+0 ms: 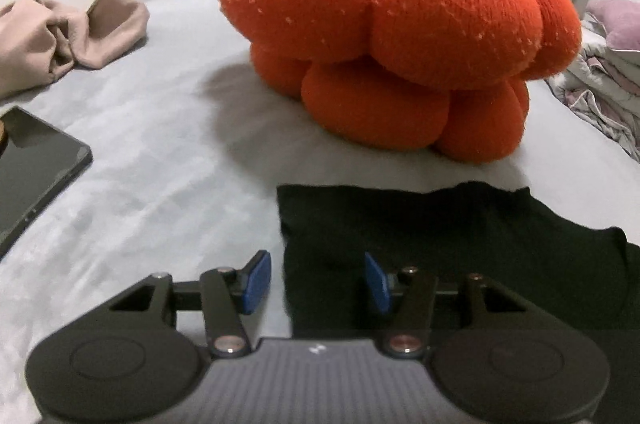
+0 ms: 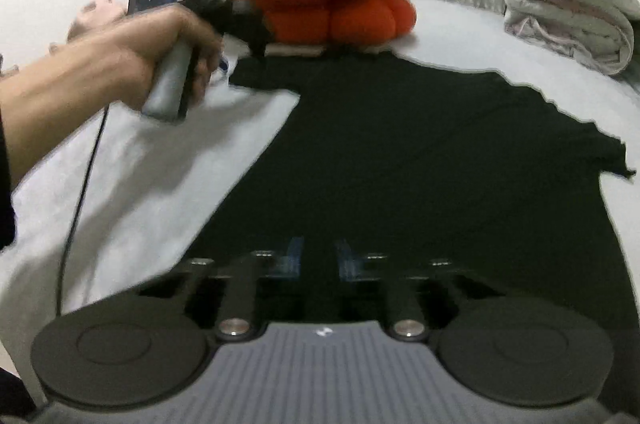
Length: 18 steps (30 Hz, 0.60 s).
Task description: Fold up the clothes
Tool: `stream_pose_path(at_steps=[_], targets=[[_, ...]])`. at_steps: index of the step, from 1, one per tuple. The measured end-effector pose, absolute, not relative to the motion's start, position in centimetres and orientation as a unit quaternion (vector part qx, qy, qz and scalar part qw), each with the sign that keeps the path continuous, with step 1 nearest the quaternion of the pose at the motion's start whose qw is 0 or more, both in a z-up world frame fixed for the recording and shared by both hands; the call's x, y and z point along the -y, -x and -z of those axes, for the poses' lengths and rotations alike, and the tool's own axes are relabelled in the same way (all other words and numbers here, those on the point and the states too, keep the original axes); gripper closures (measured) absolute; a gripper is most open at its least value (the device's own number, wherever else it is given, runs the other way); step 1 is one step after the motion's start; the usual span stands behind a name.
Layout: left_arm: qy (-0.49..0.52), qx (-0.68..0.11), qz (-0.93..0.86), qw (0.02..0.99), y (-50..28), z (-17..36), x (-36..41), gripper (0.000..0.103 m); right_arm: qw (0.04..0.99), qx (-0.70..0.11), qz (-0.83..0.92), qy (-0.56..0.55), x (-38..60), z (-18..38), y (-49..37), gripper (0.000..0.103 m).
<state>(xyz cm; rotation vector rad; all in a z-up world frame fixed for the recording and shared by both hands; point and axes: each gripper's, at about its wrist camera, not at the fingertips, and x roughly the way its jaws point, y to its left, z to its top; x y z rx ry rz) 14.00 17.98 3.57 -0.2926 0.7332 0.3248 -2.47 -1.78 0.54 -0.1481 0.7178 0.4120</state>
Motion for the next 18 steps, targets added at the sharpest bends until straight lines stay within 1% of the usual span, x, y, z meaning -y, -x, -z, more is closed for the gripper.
stream_pose_path(at_steps=[2, 6, 10, 13, 18], targets=[[0.126, -0.36, -0.161, 0.91, -14.2, -3.0, -17.7, 0.065, 0.91, -0.358, -0.197, 0.071, 1.2, 0.6, 2.5, 0.095], [0.079, -0.354, -0.16, 0.918, -14.0, -2.2, -16.9, 0.066, 0.917, -0.332, -0.201, 0.09, 0.5, 1.1, 3.8, 0.093], [0.096, -0.353, -0.165, 0.916, -13.8, -2.3, -17.9, 0.07, 0.919, -0.322, -0.207, 0.101, 0.3, 0.9, 5.2, 0.093], [0.106, -0.352, -0.165, 0.915, -13.6, -2.4, -18.7, 0.072, 0.918, -0.315, -0.216, 0.106, 0.3, 1.1, 6.9, 0.088], [0.122, -0.353, -0.169, 0.912, -13.4, -2.5, -19.5, 0.074, 0.911, -0.308, -0.247, 0.117, 0.0, 1.3, 9.2, 0.086]])
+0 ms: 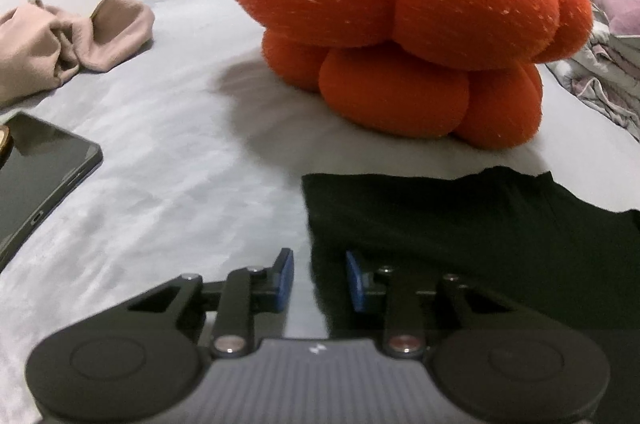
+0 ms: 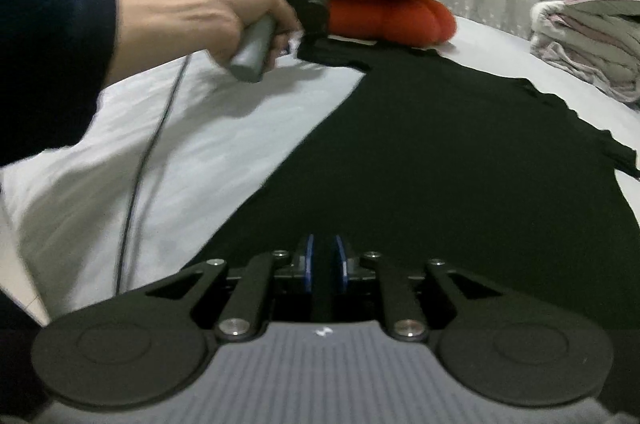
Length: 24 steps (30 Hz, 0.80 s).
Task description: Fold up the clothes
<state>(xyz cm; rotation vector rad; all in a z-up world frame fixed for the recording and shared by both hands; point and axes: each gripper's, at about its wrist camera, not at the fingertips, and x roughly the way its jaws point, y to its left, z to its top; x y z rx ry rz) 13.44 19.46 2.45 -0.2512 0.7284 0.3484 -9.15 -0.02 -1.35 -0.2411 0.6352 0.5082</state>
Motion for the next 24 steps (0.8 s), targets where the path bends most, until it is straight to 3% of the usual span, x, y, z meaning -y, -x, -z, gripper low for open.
stream_pose_path(at_steps=[10, 24], targets=[[0.126, -0.362, -0.18, 0.906, -12.9, -3.1, -20.3, 0.075, 0.889, -0.322, -0.309, 0.107, -0.2, 1.1, 11.3, 0.086], [0.113, -0.381, -0.168, 0.902, -10.2, -3.9, -21.4, 0.075, 0.851, -0.383, -0.358, 0.004, 0.9, -0.7, 11.7, 0.086]])
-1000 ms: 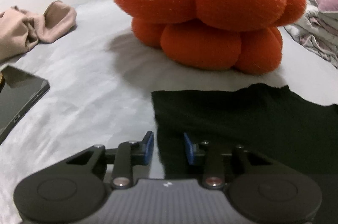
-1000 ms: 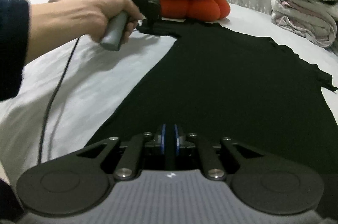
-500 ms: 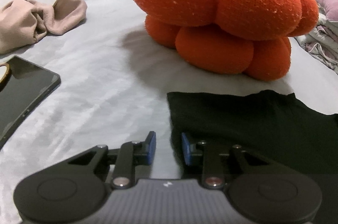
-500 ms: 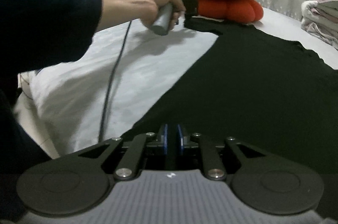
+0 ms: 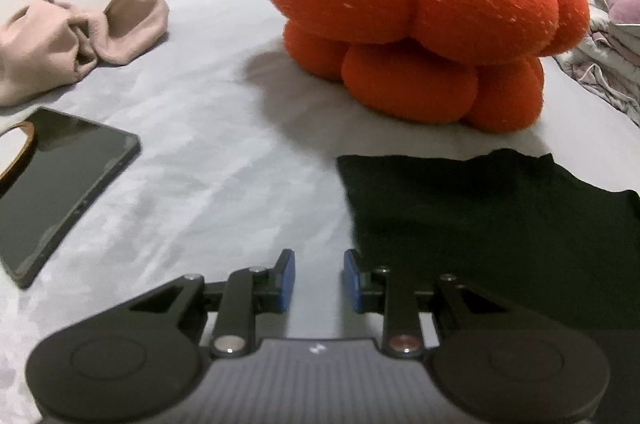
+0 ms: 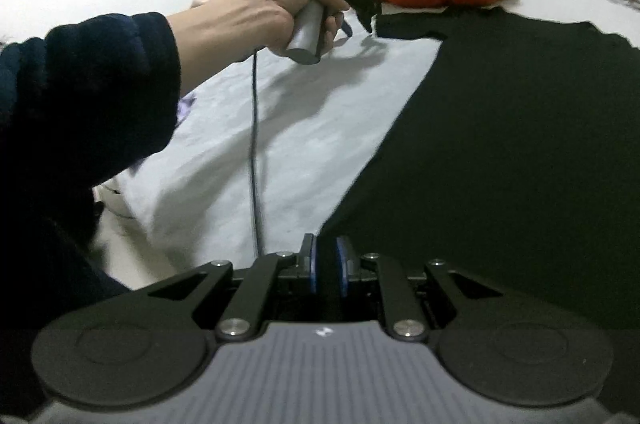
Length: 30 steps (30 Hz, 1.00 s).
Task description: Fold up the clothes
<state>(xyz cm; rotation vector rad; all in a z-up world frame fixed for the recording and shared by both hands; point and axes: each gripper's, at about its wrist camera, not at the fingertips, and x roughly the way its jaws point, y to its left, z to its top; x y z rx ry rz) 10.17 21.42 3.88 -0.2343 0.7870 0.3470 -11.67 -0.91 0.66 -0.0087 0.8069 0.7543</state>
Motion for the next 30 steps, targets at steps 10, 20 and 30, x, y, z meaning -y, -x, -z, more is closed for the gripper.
stream_pose_path(at_steps=[10, 20, 30], targets=[[0.143, -0.389, -0.164, 0.895, -8.0, -5.5, -23.7, 0.074, 0.835, -0.422, -0.352, 0.024, 1.6, -1.0, 14.6, 0.085], [0.129, -0.417, -0.179, 0.882, -7.0, -5.7, -28.2, 0.065, 0.808, -0.436, -0.391, -0.063, 1.7, -4.6, 14.4, 0.08], [0.249, -0.363, -0.099, 0.892, -8.7, -5.2, -26.5, 0.053, 0.892, -0.344, -0.28, 0.091, -2.7, -1.1, 14.0, 0.058]])
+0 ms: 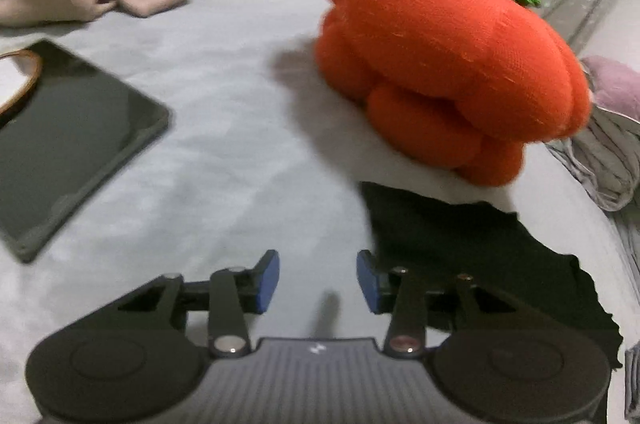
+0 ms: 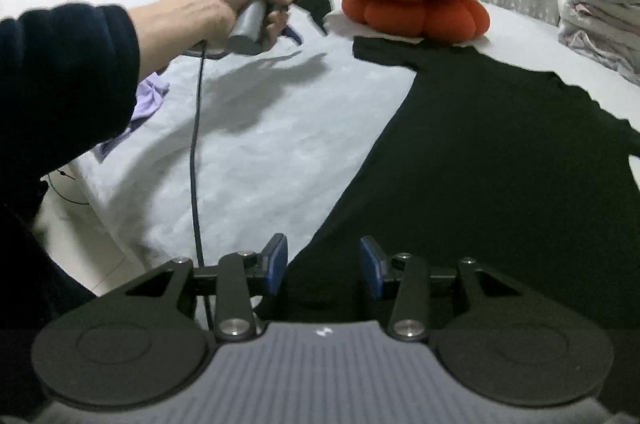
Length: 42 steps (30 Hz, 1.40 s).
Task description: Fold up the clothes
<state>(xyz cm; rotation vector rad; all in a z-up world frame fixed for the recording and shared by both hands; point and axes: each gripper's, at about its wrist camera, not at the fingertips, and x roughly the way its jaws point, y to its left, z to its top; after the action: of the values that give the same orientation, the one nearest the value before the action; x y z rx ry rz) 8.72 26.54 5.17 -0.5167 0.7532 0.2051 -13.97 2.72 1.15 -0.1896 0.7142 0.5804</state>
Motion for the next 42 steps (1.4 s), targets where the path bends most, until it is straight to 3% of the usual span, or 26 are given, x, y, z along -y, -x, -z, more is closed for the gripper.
stream_pose_path(at_steps=[9, 13, 16, 17, 18, 23, 42], targets=[[0.263, -0.369, -0.093, 0.887, -11.7, -2.8, -23.2, 0.052, 0.885, -0.351, -0.282, 0.117, -3.0, 0.6, 14.0, 0.066], [0.265, -0.358, -0.102, 0.89, -11.9, -2.8, -22.8, 0.055, 0.89, -0.344, -0.276, 0.117, -3.0, 0.8, 14.2, 0.081], [0.256, -0.353, -0.103, 0.894, -12.1, -2.6, -22.5, 0.07, 0.894, -0.342, -0.266, 0.111, -2.7, 0.7, 14.3, 0.089], [0.248, -0.356, -0.105, 0.895, -12.2, -2.5, -22.4, 0.09, 0.894, -0.344, -0.265, 0.107, -2.6, 0.8, 14.2, 0.09], [0.244, -0.36, -0.105, 0.894, -12.3, -2.3, -22.3, 0.101, 0.894, -0.346, -0.264, 0.104, -2.5, 0.8, 14.1, 0.093], [0.249, -0.351, -0.106, 0.896, -12.1, -2.4, -22.6, 0.102, 0.893, -0.352, -0.266, 0.084, -1.8, 0.7, 13.8, 0.1], [0.269, -0.335, -0.11, 0.896, -11.1, -3.2, -24.0, 0.102, 0.902, -0.333, -0.272, 0.042, 0.9, -0.7, 13.2, 0.101]])
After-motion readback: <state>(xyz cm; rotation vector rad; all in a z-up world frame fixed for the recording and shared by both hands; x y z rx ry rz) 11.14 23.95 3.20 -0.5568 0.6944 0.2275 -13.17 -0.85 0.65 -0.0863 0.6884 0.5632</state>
